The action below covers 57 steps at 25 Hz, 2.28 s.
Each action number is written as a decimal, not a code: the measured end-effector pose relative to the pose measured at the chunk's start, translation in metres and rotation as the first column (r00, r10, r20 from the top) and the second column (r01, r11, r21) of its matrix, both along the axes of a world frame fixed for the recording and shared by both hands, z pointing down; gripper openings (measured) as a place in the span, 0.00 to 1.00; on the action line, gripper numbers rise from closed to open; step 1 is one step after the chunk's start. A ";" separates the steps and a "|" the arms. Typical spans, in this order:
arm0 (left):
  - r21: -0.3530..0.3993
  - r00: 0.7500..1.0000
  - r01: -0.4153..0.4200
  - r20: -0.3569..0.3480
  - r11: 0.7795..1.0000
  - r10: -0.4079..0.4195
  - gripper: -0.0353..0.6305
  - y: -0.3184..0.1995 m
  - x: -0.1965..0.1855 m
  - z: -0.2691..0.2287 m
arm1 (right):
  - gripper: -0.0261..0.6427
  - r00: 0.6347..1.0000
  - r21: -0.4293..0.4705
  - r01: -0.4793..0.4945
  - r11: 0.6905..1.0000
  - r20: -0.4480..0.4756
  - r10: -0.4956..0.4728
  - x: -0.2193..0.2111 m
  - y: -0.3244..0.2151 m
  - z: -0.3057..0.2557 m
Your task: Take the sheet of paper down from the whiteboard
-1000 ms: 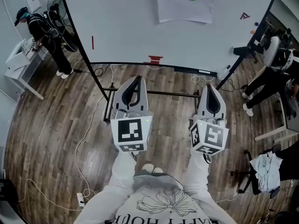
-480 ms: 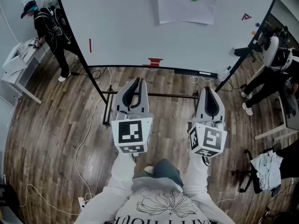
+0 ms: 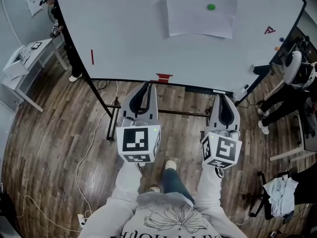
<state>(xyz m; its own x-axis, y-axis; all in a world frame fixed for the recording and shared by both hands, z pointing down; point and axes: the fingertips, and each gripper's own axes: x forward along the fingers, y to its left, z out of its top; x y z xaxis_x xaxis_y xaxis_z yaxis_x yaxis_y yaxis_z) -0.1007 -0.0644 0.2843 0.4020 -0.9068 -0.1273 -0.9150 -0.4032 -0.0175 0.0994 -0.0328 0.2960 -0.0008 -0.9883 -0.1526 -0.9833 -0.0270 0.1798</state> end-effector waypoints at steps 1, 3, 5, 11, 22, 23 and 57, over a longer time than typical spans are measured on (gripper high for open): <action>0.002 1.000 0.001 -0.003 1.000 -0.001 0.07 -0.010 0.006 -0.001 | 0.05 1.000 0.006 0.005 1.000 -0.003 -0.005 0.006 -0.012 -0.003; 0.005 1.000 0.006 -0.002 1.000 -0.006 0.07 -0.031 0.017 -0.005 | 0.05 1.000 0.020 0.018 1.000 -0.010 -0.017 0.017 -0.036 -0.010; 0.007 1.000 0.020 0.000 1.000 -0.020 0.07 -0.054 0.027 -0.009 | 0.05 0.999 0.033 0.032 0.999 -0.017 -0.031 0.029 -0.060 -0.018; 0.027 0.998 0.058 -0.041 0.998 -0.057 0.09 -0.119 0.053 -0.029 | 0.11 0.994 0.062 0.099 0.993 -0.058 -0.096 0.058 -0.130 -0.043; 0.037 0.998 0.038 -0.052 0.999 -0.036 0.28 -0.201 0.084 -0.053 | 0.17 0.974 0.088 0.197 0.976 -0.129 -0.185 0.073 -0.217 -0.063; 0.041 0.998 0.034 -0.046 0.999 -0.032 0.29 -0.208 0.086 -0.056 | 0.17 0.972 0.087 0.204 0.975 -0.136 -0.191 0.072 -0.222 -0.065; 0.030 0.977 -0.212 -0.022 0.977 0.212 0.09 -0.321 0.107 -0.085 | 0.27 0.971 0.194 0.132 0.972 -0.220 -0.088 0.055 -0.333 -0.141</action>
<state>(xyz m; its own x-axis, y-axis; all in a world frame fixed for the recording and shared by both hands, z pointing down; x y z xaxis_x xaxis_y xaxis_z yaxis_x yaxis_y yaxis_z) 0.0063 -0.3852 0.1991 0.5812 -0.7972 -0.1633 -0.8089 -0.5878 -0.0094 0.1543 -0.3657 0.1548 -0.1616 -0.9275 -0.3371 -0.9235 0.0217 0.3830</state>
